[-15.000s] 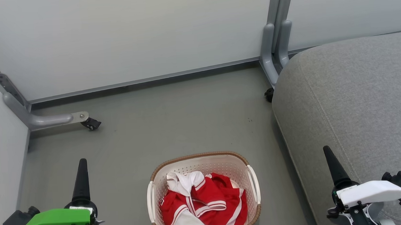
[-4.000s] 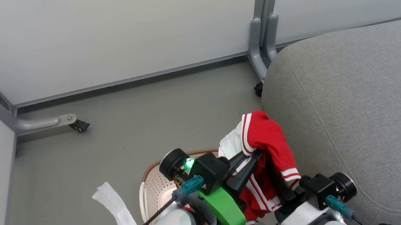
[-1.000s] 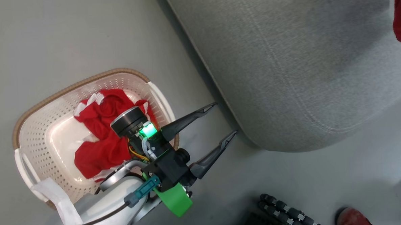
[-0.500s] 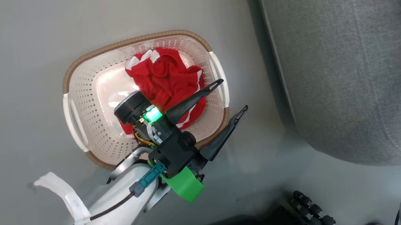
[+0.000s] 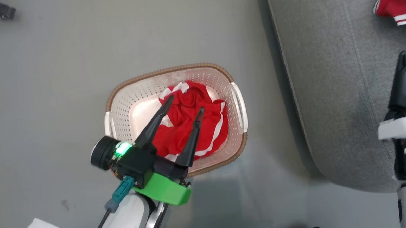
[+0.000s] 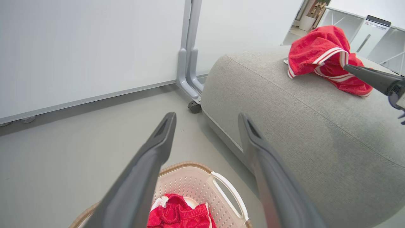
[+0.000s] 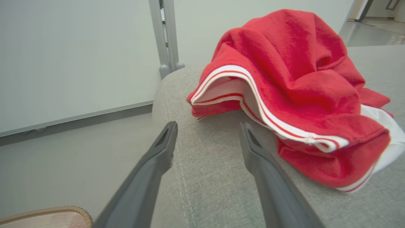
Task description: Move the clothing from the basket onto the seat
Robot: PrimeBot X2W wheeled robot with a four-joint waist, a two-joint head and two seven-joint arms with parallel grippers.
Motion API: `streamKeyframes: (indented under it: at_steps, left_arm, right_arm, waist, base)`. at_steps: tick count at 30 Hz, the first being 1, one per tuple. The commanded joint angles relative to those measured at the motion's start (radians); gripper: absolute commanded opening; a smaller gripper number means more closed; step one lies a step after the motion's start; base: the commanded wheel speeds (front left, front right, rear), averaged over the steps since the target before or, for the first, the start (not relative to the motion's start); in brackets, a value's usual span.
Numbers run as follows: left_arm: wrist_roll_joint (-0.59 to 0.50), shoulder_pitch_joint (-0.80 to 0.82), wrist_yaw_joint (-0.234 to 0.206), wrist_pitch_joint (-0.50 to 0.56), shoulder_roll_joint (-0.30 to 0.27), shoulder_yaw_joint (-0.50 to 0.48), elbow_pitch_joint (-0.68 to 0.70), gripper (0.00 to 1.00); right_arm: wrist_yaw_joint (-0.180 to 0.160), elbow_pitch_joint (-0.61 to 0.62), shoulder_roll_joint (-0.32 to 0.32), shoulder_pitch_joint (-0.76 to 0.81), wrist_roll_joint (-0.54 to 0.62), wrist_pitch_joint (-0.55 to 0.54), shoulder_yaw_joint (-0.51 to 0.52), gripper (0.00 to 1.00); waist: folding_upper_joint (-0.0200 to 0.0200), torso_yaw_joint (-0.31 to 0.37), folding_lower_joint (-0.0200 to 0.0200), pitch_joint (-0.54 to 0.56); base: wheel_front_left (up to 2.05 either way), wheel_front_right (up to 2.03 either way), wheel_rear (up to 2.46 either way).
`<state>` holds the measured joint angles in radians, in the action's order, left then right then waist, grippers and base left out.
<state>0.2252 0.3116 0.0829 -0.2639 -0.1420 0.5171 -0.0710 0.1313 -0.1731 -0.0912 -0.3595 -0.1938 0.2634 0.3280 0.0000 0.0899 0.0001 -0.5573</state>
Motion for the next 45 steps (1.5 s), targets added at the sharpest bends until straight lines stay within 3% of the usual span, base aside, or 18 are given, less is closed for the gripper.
streamKeyframes:
  at_steps: [1, 9, 18, 28, 37, 45]
  left_arm:
    - [-0.007, -0.056, -0.009, -0.001, 0.017, -0.042, 0.000, 1.00]
    - [-0.021, -0.235, -0.040, -0.001, 0.077, -0.249, 0.001, 1.00]
    - [-0.012, -0.378, -0.048, -0.001, 0.092, -0.407, 0.041, 1.00]
    - [-0.064, -0.483, -0.015, -0.001, 0.091, -0.435, 0.071, 1.00]
    - [-0.067, -0.562, -0.038, -0.001, 0.091, -0.431, 0.057, 1.00]
    - [-0.071, -0.592, -0.020, -0.001, 0.091, -0.432, 0.045, 1.00]
  right_arm:
    - [-0.001, 0.020, -0.016, 0.062, -0.020, 0.002, -0.044, 1.00]
    - [-0.001, 0.074, -0.028, 0.239, -0.059, 0.002, -0.232, 1.00]
    - [-0.001, 0.089, -0.011, 0.342, -0.062, 0.002, -0.373, 1.00]
    - [-0.001, 0.118, 0.023, 0.446, -0.011, 0.002, -0.458, 1.00]
    - [-0.001, 0.095, 0.037, 0.521, 0.010, 0.002, -0.437, 1.00]
    - [-0.001, 0.089, 0.039, 0.542, -0.002, 0.002, -0.429, 1.00]
  waist:
    - [0.0000, -0.029, -0.0001, 0.203]
    - [0.0000, -0.078, -0.0001, 0.391]
    - [0.0000, -0.128, -0.0001, 0.537]
    - [0.0000, -0.134, -0.0001, 0.606]
    - [0.0000, -0.112, -0.0001, 0.670]
    - [0.0000, -0.104, -0.0001, 0.695]
  base:
    - [0.00, 0.00, 0.00]
    - [0.00, 0.00, 0.00]
    - [0.00, 0.00, 0.00]
    - [0.00, 0.00, 0.00]
    - [0.00, 0.00, 0.00]
    - [0.00, 0.00, 0.00]
